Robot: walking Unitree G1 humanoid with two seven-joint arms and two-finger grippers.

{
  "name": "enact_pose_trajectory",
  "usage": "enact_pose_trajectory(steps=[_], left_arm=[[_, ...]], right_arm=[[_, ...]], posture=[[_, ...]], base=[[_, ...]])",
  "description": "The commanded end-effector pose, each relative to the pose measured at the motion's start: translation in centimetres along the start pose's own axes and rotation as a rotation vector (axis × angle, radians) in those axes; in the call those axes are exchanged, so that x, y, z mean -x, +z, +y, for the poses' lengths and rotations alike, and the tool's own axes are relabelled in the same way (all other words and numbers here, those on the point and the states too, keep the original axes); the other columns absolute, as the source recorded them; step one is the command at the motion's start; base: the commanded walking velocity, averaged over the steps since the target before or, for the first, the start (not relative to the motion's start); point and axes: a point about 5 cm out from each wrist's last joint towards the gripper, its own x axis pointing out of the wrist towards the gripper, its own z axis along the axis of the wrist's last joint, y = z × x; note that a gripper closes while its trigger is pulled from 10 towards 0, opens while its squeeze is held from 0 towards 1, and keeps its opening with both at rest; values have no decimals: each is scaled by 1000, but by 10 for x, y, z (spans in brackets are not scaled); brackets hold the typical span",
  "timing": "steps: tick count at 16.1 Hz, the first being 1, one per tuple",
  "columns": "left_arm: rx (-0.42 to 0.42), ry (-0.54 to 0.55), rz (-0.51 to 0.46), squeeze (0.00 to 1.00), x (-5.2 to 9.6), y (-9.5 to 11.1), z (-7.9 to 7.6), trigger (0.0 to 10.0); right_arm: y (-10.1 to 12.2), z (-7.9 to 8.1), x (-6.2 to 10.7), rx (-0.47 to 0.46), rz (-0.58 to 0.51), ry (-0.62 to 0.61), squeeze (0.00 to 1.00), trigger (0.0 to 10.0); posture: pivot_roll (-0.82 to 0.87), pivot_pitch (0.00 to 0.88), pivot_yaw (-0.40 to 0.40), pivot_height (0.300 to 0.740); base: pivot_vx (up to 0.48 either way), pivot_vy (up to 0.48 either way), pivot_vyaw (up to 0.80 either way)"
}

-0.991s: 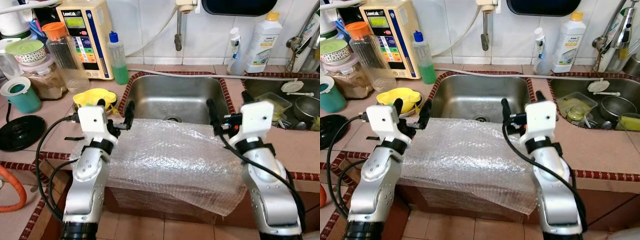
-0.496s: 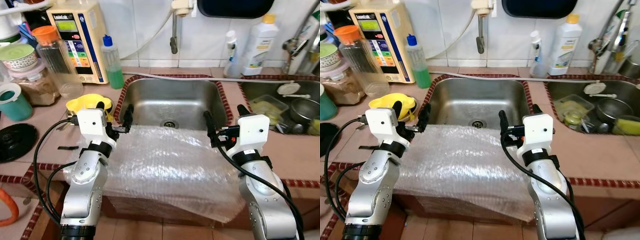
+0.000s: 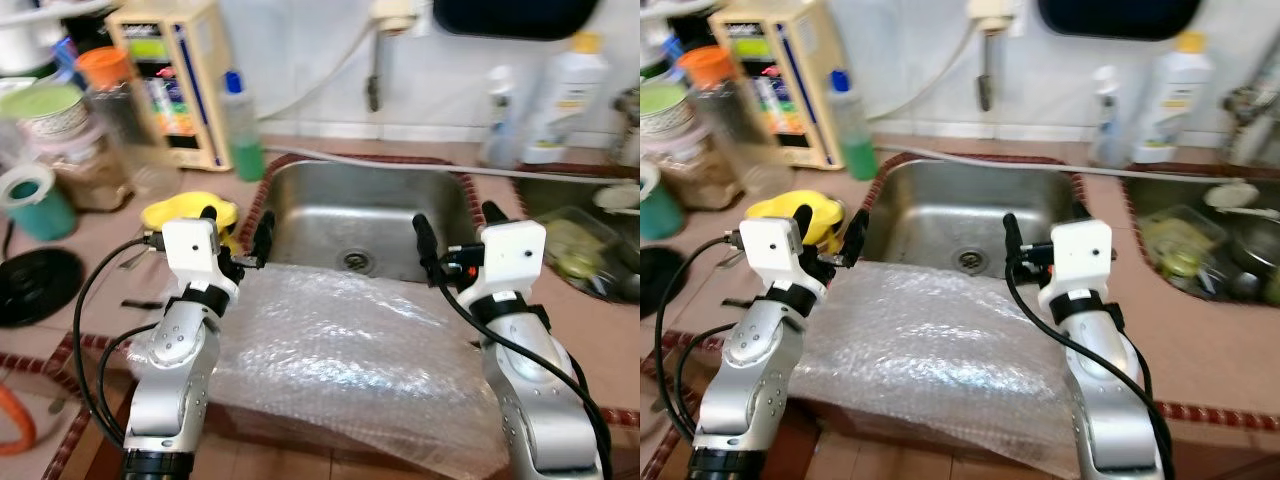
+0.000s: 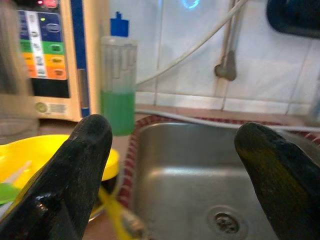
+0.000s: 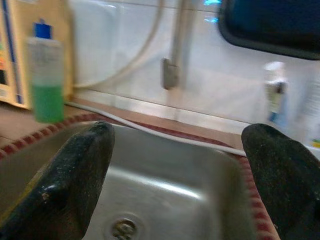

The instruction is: Kitchen organization

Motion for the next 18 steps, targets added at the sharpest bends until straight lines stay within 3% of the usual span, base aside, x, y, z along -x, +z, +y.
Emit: enact_pose_trajectory(steps=[1,14,18], left_arm=[[-3,-7,3,0,1,1,-1,10000],[-9,-19,13,0,5,2,0,10000],[17,-24,2,0,8,3,-2,10000]], right_arm=[[-1,-1,0,4,7,-6,0,10000],[-4,-3,0,10,12,-5,0,10000],[-5,-3,0,9,14,3,0,10000]], posture=[[-36,0,53,740],[-19,0,57,740],[-16,0,52,740]], base=[[0,0,0],[310,0,0],[0,0,0]])
